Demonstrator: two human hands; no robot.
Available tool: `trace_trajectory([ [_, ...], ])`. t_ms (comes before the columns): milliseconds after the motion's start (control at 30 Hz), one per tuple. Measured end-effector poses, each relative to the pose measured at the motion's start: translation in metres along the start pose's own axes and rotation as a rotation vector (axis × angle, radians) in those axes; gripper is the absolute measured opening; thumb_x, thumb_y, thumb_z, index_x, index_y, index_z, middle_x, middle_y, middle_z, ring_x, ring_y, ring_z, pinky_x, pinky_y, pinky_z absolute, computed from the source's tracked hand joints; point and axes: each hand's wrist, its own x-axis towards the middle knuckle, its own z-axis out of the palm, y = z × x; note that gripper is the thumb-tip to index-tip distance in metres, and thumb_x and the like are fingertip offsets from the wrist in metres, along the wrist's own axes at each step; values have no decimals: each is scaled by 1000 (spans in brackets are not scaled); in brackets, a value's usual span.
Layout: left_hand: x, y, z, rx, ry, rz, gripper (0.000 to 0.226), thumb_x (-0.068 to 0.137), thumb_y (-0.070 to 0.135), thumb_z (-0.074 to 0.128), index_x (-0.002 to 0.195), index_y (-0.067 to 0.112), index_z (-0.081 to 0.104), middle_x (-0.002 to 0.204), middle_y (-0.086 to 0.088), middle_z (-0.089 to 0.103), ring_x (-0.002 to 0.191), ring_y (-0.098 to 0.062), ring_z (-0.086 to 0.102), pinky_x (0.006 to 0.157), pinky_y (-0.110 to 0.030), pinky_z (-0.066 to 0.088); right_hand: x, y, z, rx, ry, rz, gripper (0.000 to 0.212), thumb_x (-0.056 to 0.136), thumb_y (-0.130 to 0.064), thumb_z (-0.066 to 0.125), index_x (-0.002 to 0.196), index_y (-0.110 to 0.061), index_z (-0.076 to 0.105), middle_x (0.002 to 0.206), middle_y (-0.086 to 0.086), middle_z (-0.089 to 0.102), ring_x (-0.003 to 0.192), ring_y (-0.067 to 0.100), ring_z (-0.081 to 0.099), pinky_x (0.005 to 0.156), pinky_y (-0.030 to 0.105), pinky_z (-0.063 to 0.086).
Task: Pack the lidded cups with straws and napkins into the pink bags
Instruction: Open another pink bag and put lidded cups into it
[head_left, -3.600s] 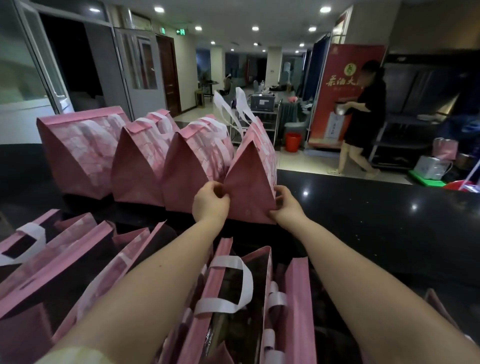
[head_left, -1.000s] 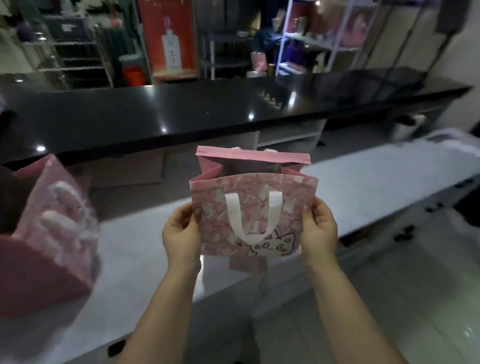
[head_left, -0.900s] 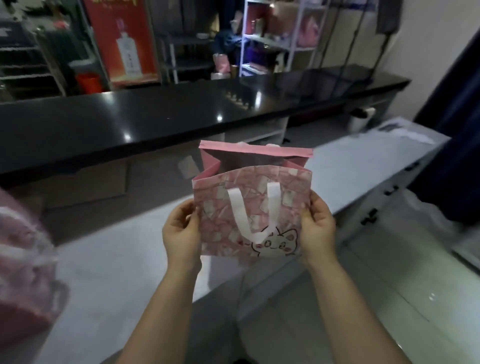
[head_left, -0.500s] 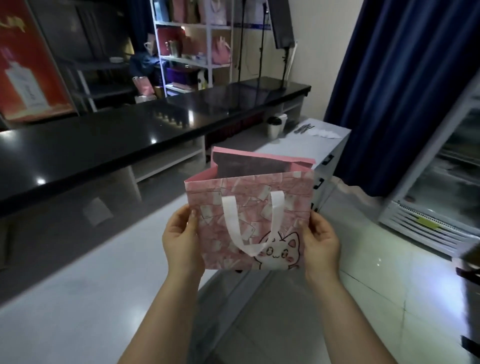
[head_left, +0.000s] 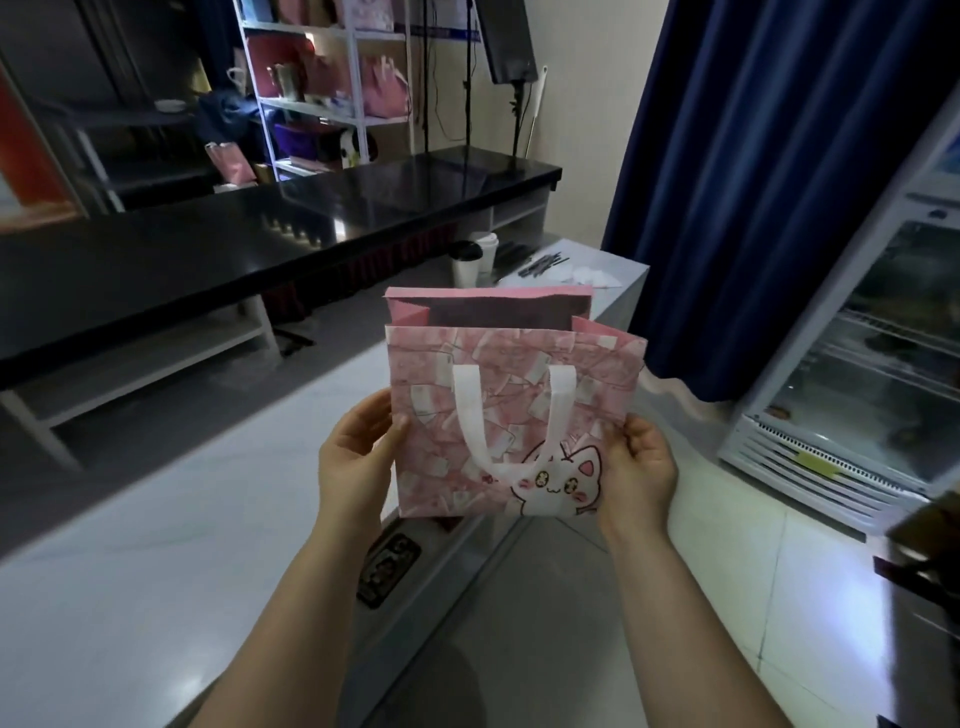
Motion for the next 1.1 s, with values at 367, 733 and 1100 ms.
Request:
trace_trajectory([
  [367, 130, -89, 45, 169, 133, -151, 23, 94, 6, 60, 103, 24, 70, 100, 2, 74, 93, -20, 71, 80, -44, 60, 149, 51, 54, -19, -138, 64, 19, 91, -1, 61, 87, -18, 67, 77, -5, 74, 70, 10, 69, 59, 24, 56],
  [733, 327, -137, 63, 112, 306, -66, 22, 93, 0, 60, 105, 16, 68, 100, -5, 73, 94, -24, 68, 85, -45, 56, 319, 119, 200, -56, -333, 138, 8, 93, -9, 62, 95, -16, 65, 97, 13, 70, 89, 30, 66, 80, 45, 57],
  [1100, 371, -170, 78, 112, 506, 9, 25, 77, 33, 73, 102, 31, 68, 105, -2, 72, 99, -21, 68, 77, -36, 58, 414, 182, 259, -43, -482, 266, 11, 91, -32, 61, 89, -23, 65, 87, -3, 74, 76, 13, 70, 60, 26, 55],
])
